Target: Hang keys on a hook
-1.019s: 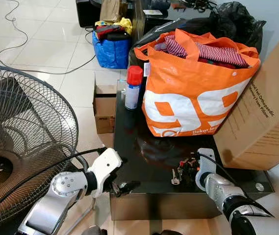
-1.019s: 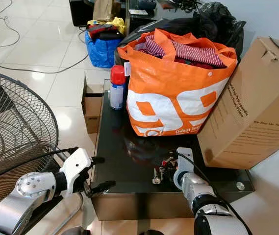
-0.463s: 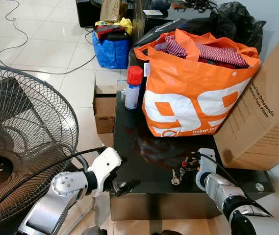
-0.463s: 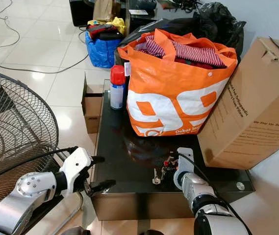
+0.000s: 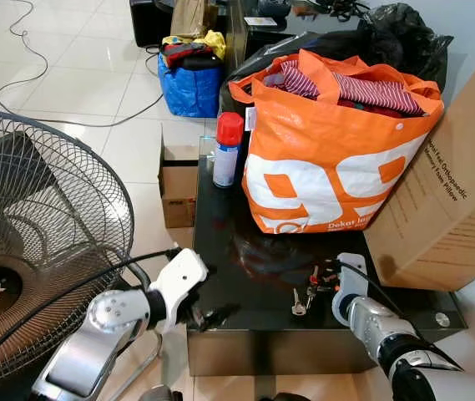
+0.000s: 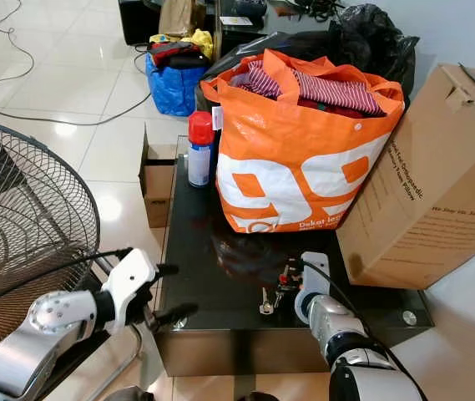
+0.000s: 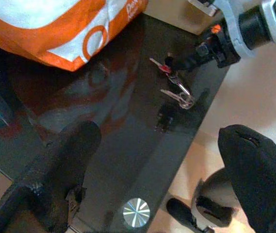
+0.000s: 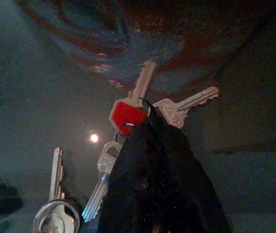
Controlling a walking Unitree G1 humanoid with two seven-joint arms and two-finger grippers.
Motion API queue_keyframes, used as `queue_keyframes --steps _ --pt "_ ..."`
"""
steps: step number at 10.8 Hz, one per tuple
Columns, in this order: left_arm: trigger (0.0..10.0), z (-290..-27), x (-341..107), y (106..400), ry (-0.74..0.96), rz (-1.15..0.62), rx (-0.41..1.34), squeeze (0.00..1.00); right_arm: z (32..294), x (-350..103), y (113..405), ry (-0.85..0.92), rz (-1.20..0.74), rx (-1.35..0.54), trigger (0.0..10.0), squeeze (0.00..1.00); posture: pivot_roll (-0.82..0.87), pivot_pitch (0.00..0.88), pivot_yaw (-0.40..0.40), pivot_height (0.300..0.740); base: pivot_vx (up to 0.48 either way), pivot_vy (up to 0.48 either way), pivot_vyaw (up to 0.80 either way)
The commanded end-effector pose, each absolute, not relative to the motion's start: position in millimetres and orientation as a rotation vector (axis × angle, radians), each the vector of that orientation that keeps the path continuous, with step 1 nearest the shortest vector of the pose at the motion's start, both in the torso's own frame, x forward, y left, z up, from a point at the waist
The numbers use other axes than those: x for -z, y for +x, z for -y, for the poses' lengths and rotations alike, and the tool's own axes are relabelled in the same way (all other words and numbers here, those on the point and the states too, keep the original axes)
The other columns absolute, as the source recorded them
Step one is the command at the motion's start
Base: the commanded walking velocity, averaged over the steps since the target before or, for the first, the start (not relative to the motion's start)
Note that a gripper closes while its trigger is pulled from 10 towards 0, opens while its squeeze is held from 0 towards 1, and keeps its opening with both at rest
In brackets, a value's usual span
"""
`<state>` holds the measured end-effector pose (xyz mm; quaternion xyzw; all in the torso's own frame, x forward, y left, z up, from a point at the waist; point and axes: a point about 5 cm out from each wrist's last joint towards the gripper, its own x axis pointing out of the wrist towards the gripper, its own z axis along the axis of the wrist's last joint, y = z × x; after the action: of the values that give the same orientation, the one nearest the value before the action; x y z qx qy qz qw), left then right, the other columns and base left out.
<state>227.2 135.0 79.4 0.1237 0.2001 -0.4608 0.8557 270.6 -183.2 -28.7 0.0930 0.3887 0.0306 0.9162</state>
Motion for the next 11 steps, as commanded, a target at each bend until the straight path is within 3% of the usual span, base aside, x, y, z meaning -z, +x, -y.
queue_keyframes --steps 1,6,9,11 --pt "10.0 -134.5 -81.7 230.1 0.248 -0.399 0.954 0.00 193.0 25.5 272.4 0.215 -0.776 -0.028 0.0 0.00 -0.01 0.000 -0.105 0.740 0.000 0.000 0.00" --pt "10.0 -137.2 -108.2 247.9 0.202 -0.243 0.772 0.00 203.8 -30.6 298.5 0.324 -0.451 -0.153 0.0 0.00 -0.03 0.000 -0.107 0.740 0.000 0.000 0.00" --pt "10.0 -141.5 -128.8 258.8 0.179 -0.134 0.583 0.00 188.1 -83.4 276.8 0.499 -0.249 -0.348 0.0 0.00 -0.04 0.000 -0.086 0.740 0.000 0.000 0.00" --pt "10.0 -153.1 -135.5 263.3 0.187 -0.084 0.429 0.00 183.0 -100.3 260.1 0.442 -0.211 -0.360 0.0 0.00 -0.03 0.000 -0.084 0.740 0.000 0.000 0.00"
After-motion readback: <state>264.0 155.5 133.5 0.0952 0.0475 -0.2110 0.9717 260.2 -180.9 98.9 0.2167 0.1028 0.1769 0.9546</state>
